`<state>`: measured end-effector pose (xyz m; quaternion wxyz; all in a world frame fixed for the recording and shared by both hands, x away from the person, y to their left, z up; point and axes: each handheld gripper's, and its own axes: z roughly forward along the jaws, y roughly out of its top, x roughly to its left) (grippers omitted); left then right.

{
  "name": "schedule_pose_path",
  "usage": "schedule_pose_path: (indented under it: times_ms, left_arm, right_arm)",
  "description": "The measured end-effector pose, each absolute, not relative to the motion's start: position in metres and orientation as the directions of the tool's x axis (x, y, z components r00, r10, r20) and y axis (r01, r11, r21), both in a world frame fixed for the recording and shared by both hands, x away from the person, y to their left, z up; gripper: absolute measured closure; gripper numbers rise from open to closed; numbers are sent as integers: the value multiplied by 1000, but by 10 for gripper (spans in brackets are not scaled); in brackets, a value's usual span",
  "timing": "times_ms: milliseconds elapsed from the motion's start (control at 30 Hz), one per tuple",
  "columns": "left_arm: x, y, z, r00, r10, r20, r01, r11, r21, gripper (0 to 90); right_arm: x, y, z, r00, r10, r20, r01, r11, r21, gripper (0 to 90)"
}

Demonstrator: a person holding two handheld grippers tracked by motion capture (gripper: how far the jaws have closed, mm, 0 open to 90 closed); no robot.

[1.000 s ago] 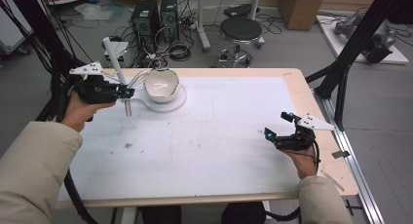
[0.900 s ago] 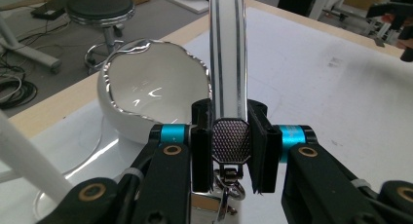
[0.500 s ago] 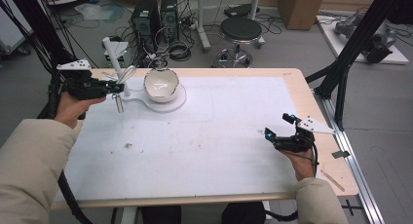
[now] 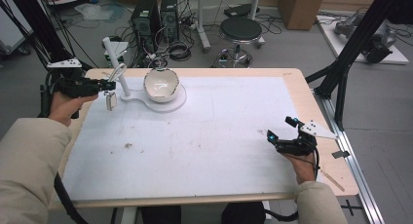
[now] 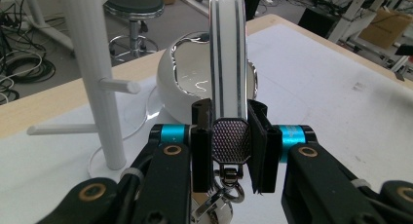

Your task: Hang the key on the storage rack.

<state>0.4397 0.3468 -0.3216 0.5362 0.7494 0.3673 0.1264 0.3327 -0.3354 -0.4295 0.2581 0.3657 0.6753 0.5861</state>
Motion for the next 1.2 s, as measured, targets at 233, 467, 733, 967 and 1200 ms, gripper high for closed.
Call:
schedule_pose_path:
  times_ms: [233, 467, 733, 967, 1200]
  left_arm:
    - [443, 353, -325, 691, 694, -201, 423, -164, 891, 743]
    - [448, 358, -330, 680, 698, -225, 446, -149, 883, 743]
    - [451, 362, -333, 670, 702, -240, 461, -140, 876, 743]
    - [455, 367, -330, 666, 706, -241, 473, -150, 868, 743]
    - [460, 369, -330, 671, 689, -273, 504, -154, 850, 743]
  right_arm:
    - [331, -335, -430, -598, 798, 75, 159, 27, 987, 5]
    - [331, -330, -442, -598, 796, 88, 162, 13, 987, 5]
    - [332, -329, -448, -598, 796, 93, 170, 13, 985, 5]
    - [332, -328, -448, -600, 795, 93, 171, 14, 985, 5]
    - [332, -329, -448, -598, 795, 102, 175, 6, 985, 5]
